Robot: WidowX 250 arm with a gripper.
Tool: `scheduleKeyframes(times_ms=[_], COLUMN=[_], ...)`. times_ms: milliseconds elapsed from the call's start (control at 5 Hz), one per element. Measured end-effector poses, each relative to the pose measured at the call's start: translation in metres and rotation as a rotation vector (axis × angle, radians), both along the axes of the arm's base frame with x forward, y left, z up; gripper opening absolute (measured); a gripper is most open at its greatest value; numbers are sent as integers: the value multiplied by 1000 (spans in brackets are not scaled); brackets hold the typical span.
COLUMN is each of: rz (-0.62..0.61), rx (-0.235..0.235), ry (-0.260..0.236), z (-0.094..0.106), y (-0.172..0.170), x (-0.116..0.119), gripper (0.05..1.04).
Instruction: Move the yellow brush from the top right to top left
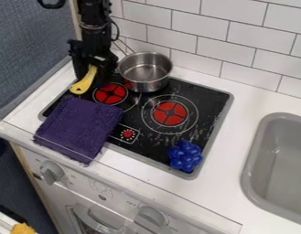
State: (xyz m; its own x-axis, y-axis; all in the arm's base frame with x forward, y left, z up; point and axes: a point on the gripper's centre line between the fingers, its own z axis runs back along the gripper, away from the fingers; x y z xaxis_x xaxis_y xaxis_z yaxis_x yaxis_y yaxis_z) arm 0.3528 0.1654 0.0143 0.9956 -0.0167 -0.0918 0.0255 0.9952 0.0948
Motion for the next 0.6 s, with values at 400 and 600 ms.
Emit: scheduleKeyframes(times_ms=[400,600], rz=[-20,-58], rx=[5,5], ry=[-173,-172], z=[59,64], y=[-14,-33], x=[-3,-4], gripper=[1002,999])
